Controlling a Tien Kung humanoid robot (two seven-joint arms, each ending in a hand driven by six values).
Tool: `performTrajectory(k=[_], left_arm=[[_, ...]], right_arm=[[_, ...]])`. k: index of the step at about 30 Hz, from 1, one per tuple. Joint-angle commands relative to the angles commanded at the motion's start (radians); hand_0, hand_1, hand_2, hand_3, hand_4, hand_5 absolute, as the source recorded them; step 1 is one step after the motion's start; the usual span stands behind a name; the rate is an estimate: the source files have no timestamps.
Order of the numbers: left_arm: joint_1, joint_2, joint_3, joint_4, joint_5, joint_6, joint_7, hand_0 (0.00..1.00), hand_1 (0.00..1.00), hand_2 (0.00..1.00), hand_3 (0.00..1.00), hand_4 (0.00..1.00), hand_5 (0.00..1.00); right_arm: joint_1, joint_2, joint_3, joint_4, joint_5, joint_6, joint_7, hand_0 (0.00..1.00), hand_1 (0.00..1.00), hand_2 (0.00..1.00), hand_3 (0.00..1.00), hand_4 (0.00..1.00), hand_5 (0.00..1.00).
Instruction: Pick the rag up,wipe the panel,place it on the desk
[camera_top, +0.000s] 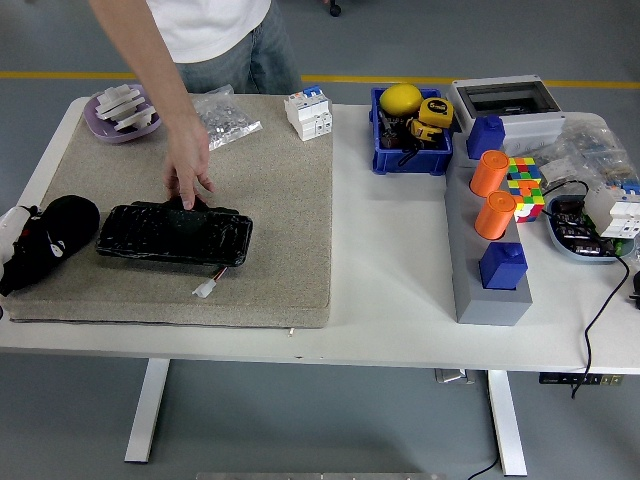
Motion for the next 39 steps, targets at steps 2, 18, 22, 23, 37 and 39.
performTrajectory(k=[2,18,22,23,37,39], left_arm=[[0.002,0.000,0.001,-0.002,0.003,0.002,0.001,0.310,0.802,0.868,0.559,0.002,0.002],[0.076,0.005,-0.094,-0.246,0.150,0.013,0.125,0.284,0.700,0.846,0.492,0.002,0.002],[0.088,0.001,-0.066,-0.351,0.181,0.004,0.193,0.286,0.642,0.839,0.496,0.002,0.002],[0.089,-0.002,-0.060,-0.371,0.186,0.005,0.201,0.286,0.642,0.839,0.496,0.002,0.002],[0.031,-0.041,0.044,-0.334,0.164,0.022,0.214,0.291,0.616,0.826,0.495,0.002,0.002],[0.026,-0.046,0.050,-0.321,0.160,0.023,0.212,0.291,0.612,0.823,0.494,0.002,0.002]], right_arm=[[-0.001,0.000,0.000,0.000,0.000,0.000,0.000,0.747,0.591,0.672,0.660,0.998,0.630],[0.001,-0.004,-0.024,-0.006,0.016,0.002,-0.003,0.748,0.591,0.672,0.660,0.998,0.631],[0.001,-0.004,-0.031,-0.008,0.025,0.003,-0.002,0.748,0.590,0.672,0.659,0.998,0.630],[0.001,-0.003,-0.033,-0.009,0.026,0.004,-0.002,0.748,0.590,0.672,0.659,0.998,0.630],[0.000,0.000,-0.022,-0.008,0.023,0.003,-0.001,0.748,0.591,0.672,0.661,0.998,0.632],[0.000,0.000,-0.022,-0.008,0.023,0.003,0.000,0.748,0.591,0.672,0.660,0.998,0.632]])
